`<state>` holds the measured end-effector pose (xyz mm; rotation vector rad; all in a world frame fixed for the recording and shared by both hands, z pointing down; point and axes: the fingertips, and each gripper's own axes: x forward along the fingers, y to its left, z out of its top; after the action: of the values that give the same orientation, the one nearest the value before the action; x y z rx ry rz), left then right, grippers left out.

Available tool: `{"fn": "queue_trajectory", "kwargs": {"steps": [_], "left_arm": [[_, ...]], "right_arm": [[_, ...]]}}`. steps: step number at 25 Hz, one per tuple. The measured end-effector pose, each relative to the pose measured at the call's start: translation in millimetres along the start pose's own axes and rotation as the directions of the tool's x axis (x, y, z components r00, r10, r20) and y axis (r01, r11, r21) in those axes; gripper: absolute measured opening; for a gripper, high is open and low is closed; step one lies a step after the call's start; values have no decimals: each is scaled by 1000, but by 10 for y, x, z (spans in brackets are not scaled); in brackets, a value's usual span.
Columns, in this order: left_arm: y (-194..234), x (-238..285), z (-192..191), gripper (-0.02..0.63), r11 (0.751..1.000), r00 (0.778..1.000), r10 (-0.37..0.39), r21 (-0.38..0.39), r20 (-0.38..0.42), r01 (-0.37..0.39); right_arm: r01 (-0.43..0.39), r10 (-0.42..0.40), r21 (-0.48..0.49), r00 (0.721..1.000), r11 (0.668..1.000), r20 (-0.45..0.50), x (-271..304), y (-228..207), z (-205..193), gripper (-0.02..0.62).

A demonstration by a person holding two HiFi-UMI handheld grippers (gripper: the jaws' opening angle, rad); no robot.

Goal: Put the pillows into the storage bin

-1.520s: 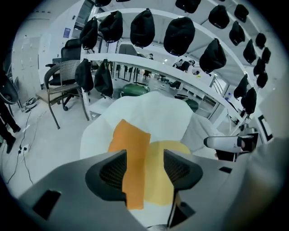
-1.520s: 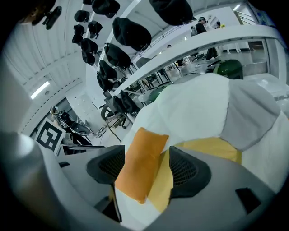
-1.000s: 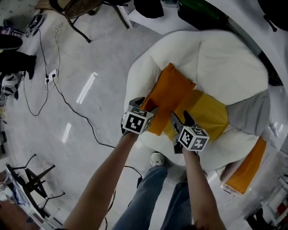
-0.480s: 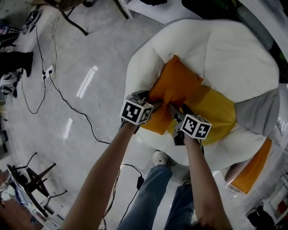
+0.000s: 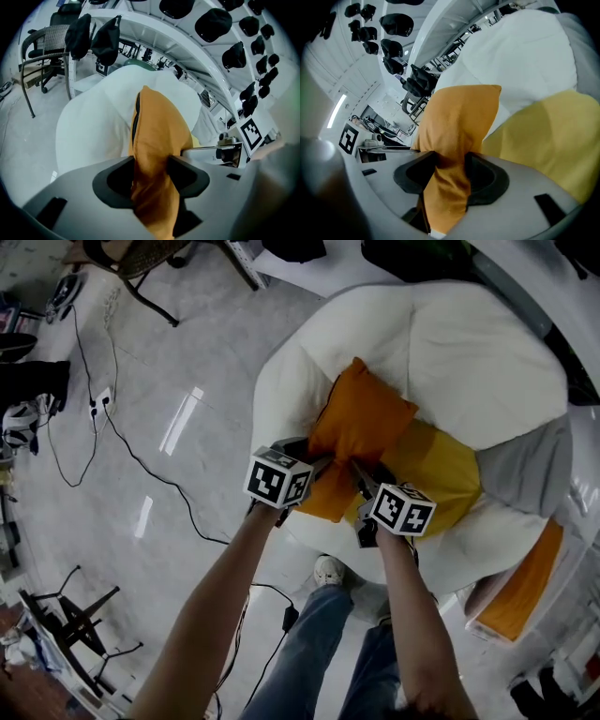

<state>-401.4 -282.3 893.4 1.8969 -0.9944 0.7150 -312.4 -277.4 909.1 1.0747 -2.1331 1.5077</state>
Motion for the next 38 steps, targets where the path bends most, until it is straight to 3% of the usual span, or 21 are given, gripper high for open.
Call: {"fn": "queue_trajectory", "kwargs": {"steps": [9,18,28,33,38], "left_arm": [[-1177,-154,451,238,994,998,-47,95,31,43],[-3020,5,643,238,974,991,-130,187,18,124],[-5541,1039,495,238,895,953,-288,330,-88,301],[-6725,1553,144,238,852,926,-338,363,-169,377],[-7612,2064,-324,238,825,896,-363,359,-254,436]], "right_arm": [[29,-27,-22,996,999,83,-1215,-121,419,213],[111,-112,17,973,994,200,-2985,-731,595,213],[264,-309,174,888,949,339,-5187,-2330,405,216],[324,-406,269,842,907,354,-6191,-3129,52,218],[376,-482,337,812,863,329,-6909,-3875,-383,224]]}}
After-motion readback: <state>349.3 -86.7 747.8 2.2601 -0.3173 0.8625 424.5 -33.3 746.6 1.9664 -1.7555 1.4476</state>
